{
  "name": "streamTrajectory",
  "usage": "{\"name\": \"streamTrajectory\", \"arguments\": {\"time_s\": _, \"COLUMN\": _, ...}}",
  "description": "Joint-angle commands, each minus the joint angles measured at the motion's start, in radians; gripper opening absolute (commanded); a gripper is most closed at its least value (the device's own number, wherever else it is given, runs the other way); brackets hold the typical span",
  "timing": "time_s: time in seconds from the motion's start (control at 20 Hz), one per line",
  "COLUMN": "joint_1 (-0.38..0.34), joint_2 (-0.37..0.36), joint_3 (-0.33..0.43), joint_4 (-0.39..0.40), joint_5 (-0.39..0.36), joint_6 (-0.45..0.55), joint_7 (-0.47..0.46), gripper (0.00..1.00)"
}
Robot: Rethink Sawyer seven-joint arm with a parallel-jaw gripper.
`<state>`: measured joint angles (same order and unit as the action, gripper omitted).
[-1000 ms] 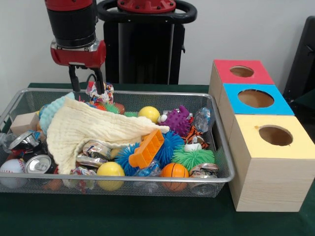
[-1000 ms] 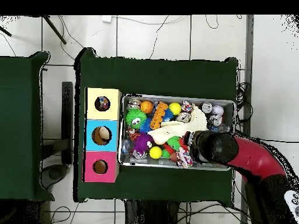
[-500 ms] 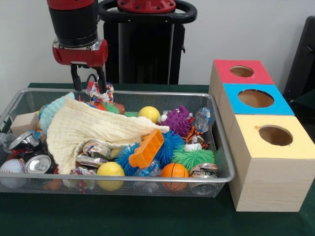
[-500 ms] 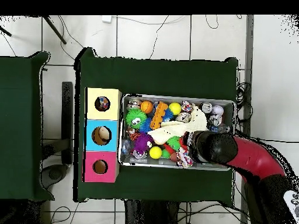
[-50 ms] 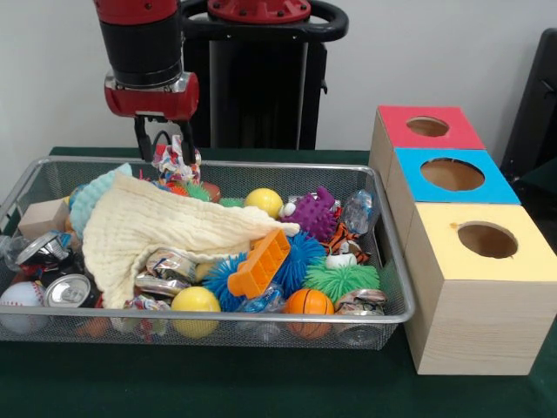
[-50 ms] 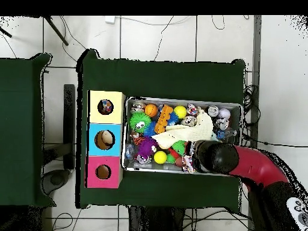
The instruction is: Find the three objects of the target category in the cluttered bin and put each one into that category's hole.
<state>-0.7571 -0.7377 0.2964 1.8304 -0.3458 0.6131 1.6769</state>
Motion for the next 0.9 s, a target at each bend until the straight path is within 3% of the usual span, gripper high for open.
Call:
{"name": "streamTrajectory", "arguments": {"time_s": 0.05, "joint_1": -0.015, "joint_2": 0.055, "joint_3": 0.062, "joint_4": 0.084, "joint_5": -0.093, "joint_6": -0.111, "joint_7": -0.055, "gripper": 1.00}}
{"name": "streamTrajectory", "arguments": {"time_s": 0.9, "joint_1": -0.015, "joint_2": 0.090, "joint_3": 0.056, "joint_4": 0.081, "joint_5": -0.137, "joint_6": -0.128, "joint_7": -0.037, "gripper": 1.00}}
